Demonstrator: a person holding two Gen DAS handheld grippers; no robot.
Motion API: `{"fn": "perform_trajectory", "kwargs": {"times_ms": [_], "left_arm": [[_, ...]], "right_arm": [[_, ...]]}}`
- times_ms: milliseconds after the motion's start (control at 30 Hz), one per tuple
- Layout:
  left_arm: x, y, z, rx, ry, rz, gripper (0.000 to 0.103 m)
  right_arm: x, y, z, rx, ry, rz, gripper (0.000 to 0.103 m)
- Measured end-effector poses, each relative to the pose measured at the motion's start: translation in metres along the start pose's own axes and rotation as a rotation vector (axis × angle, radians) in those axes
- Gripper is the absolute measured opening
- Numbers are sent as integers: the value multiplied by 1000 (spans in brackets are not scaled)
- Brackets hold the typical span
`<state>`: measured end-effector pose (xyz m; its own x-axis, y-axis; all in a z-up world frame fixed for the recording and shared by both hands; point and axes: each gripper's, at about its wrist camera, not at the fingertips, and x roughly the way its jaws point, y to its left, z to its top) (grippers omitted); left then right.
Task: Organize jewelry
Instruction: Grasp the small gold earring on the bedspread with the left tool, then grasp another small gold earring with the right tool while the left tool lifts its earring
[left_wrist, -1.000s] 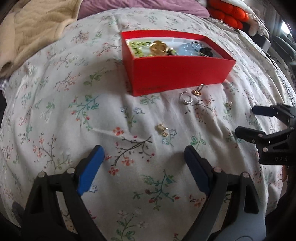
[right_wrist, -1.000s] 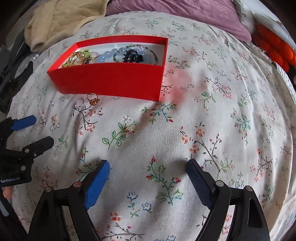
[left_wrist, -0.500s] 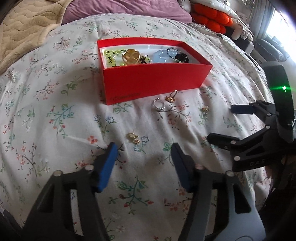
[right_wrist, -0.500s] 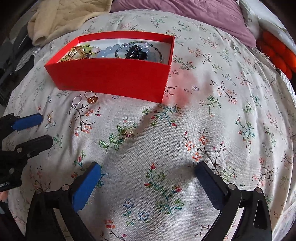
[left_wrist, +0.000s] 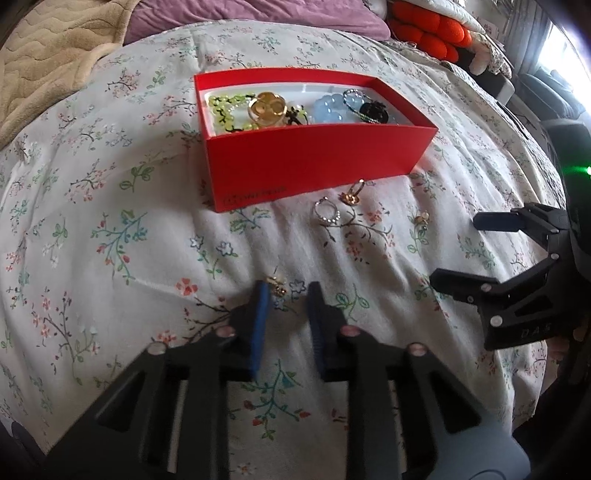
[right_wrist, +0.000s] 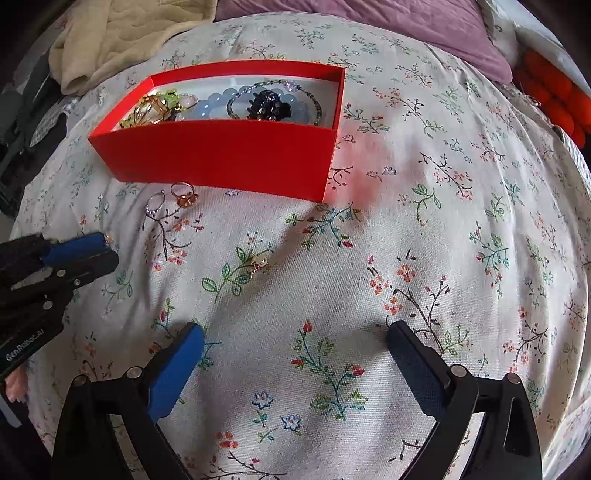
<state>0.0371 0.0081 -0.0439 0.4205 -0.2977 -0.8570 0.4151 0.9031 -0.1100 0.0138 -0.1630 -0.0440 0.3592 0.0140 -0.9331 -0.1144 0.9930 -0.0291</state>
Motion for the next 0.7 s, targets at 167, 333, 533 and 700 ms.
{"fn": "perform_trajectory", "kwargs": {"times_ms": [167, 333, 533, 700], "left_arm": [[2, -2, 1, 2, 15, 6, 10], [0, 3, 3, -30, 24, -10, 5], [-4, 7, 2, -49, 35, -28, 5], [-7, 10, 0, -52, 38, -35, 5]], "right_arm": [[-3, 1, 5, 0, -11, 31, 91], [-3, 6, 11, -18, -28, 65, 79], [1, 12, 16, -35, -34, 88, 64], [4, 15, 19, -38, -36, 91, 54]]}}
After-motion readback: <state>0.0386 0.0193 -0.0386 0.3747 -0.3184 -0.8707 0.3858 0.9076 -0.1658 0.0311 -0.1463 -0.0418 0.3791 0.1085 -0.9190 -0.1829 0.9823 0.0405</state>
